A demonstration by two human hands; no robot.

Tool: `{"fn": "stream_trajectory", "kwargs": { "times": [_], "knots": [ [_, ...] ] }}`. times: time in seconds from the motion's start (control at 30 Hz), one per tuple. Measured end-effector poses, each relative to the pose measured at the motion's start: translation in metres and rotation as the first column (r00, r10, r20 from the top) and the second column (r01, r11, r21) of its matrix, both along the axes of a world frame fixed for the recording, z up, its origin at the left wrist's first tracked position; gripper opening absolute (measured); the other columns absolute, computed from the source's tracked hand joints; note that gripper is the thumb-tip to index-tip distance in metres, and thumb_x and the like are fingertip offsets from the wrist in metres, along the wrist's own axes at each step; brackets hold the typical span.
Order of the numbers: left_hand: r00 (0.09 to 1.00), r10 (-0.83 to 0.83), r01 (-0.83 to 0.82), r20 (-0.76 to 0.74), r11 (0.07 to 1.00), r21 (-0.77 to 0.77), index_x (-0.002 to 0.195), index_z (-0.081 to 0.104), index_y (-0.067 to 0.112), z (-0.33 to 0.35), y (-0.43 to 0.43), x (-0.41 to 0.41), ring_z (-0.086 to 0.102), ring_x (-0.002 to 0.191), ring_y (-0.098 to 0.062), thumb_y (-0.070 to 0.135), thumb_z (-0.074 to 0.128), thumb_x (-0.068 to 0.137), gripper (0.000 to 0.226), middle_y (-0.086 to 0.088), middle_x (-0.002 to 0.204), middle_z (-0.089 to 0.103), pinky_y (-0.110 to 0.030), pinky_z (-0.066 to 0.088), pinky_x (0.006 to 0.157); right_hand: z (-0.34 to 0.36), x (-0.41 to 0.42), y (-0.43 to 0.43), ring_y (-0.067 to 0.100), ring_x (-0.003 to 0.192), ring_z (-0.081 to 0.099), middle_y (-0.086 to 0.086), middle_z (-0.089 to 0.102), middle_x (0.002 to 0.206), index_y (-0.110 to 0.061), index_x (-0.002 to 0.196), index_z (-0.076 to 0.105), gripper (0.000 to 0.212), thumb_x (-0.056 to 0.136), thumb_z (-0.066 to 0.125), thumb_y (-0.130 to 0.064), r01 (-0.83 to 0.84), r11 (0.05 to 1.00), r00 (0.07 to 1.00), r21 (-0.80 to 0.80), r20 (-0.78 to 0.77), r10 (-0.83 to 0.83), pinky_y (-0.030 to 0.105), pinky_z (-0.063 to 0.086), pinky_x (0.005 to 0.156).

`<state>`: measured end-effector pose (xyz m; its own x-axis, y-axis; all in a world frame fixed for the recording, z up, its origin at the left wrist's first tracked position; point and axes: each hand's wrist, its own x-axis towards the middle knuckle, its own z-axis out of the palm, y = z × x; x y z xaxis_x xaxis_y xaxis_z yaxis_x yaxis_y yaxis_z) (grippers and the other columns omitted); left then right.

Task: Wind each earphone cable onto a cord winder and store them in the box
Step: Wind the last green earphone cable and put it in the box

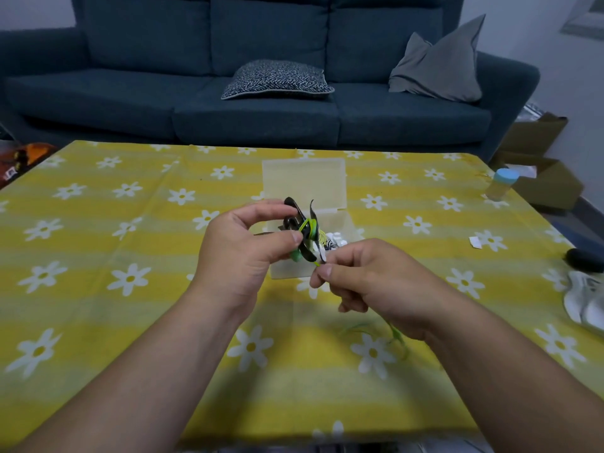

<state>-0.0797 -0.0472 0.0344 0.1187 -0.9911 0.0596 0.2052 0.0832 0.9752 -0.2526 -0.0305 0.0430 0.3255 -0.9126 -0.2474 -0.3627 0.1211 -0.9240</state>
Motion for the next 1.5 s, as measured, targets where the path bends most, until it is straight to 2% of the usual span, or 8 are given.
{"fn": "stream_trajectory", "kwargs": {
  "times": [0.23, 0.43, 0.67, 0.87, 0.97, 1.13, 1.37, 1.5],
  "knots": [
    [0.965, 0.01, 0.013, 0.262, 0.996, -0.086, 0.08, 0.077, 0.022, 0.003, 0.003, -0.001, 0.067, 0.065, -0.017, -0.009, 0.079, 0.068, 0.032, 0.012, 0.104, 0.068, -0.03, 0.054, 0.067, 0.014, -0.009, 0.003, 0.015, 0.048, 0.039, 0.007, 0.042, 0.056, -0.004, 0.081, 0.074, 0.02, 0.094, 0.061, -0.011, -0.068, 0.994, 0.997, -0.085, -0.035, 0.065, 0.025, 0.044, 0.055],
    [0.915, -0.114, 0.153, 0.387, 0.986, -0.072, 0.076, 0.077, 0.021, 0.004, 0.006, -0.003, 0.058, 0.058, -0.017, -0.012, 0.078, 0.066, 0.035, 0.01, 0.104, 0.068, -0.041, 0.057, 0.068, 0.022, -0.02, -0.002, 0.018, 0.049, 0.043, 0.014, 0.049, 0.053, -0.003, 0.075, 0.073, 0.018, 0.084, 0.065, -0.018, 0.055, 0.972, 0.997, -0.229, 0.056, -0.043, 0.053, 0.047, 0.071],
    [0.912, -0.356, 0.36, 0.202, 0.933, 0.018, 0.078, 0.079, 0.013, 0.006, 0.011, -0.008, 0.061, 0.069, -0.029, 0.0, 0.074, 0.055, 0.027, -0.001, 0.11, 0.07, -0.032, 0.053, 0.068, 0.021, -0.026, -0.011, 0.012, 0.051, 0.04, -0.004, 0.047, 0.048, -0.005, 0.071, 0.068, 0.019, 0.089, 0.068, -0.012, 0.279, 0.913, 0.959, -0.297, 0.125, -0.253, 0.038, 0.046, 0.069],
    [0.898, -0.425, 0.429, -0.112, 0.903, 0.023, 0.074, 0.078, 0.011, 0.01, 0.012, -0.008, 0.065, 0.069, -0.018, -0.008, 0.065, 0.058, 0.028, -0.001, 0.102, 0.071, -0.021, 0.049, 0.053, 0.015, -0.023, -0.014, 0.01, 0.048, 0.037, -0.008, 0.043, 0.049, -0.015, 0.069, 0.067, 0.027, 0.095, 0.061, -0.016, 0.256, 0.952, 0.963, -0.166, 0.126, -0.237, 0.024, 0.046, 0.059],
    [0.884, -0.362, 0.392, -0.297, 0.919, 0.048, 0.079, 0.076, 0.008, 0.009, 0.01, -0.007, 0.069, 0.068, -0.02, -0.007, 0.063, 0.061, 0.027, -0.009, 0.092, 0.072, -0.023, 0.053, 0.053, 0.006, -0.016, -0.011, 0.011, 0.049, 0.036, -0.001, 0.042, 0.055, -0.018, 0.062, 0.067, 0.043, 0.102, 0.051, -0.019, 0.117, 0.992, 0.986, -0.056, 0.122, -0.11, 0.026, 0.042, 0.059],
    [0.926, -0.153, 0.204, -0.345, 0.972, 0.117, 0.092, 0.07, 0.009, 0.008, 0.003, 0.0, 0.069, 0.066, -0.018, 0.0, 0.07, 0.06, 0.034, -0.007, 0.08, 0.072, -0.023, 0.056, 0.061, 0.001, -0.005, -0.004, 0.011, 0.046, 0.036, -0.001, 0.043, 0.054, -0.002, 0.086, 0.068, 0.032, 0.104, 0.046, -0.018, -0.04, 0.999, 0.992, -0.012, 0.121, 0.041, 0.035, 0.037, 0.064],
    [0.98, 0.0, 0.033, -0.199, 0.986, 0.162, 0.094, 0.071, 0.006, 0.005, 0.001, 0.002, 0.07, 0.072, -0.025, -0.008, 0.068, 0.075, 0.024, -0.013, 0.086, 0.072, -0.025, 0.056, 0.061, 0.01, -0.006, 0.001, 0.02, 0.053, 0.048, 0.005, 0.052, 0.052, -0.006, 0.084, 0.072, 0.023, 0.098, 0.057, -0.016, -0.115, 0.989, 0.993, -0.096, 0.008, 0.116, 0.034, 0.045, 0.072],
    [0.997, 0.051, -0.052, 0.051, 0.998, 0.031, 0.085, 0.074, 0.013, 0.006, 0.004, -0.002, 0.07, 0.076, -0.024, -0.01, 0.073, 0.074, 0.026, -0.003, 0.093, 0.073, -0.035, 0.059, 0.072, 0.012, -0.009, 0.001, 0.023, 0.063, 0.059, 0.007, 0.059, 0.055, -0.003, 0.078, 0.072, 0.023, 0.095, 0.062, -0.016, -0.104, 0.989, 0.991, -0.109, 0.067, 0.112, 0.034, 0.05, 0.078]
  ]
}}
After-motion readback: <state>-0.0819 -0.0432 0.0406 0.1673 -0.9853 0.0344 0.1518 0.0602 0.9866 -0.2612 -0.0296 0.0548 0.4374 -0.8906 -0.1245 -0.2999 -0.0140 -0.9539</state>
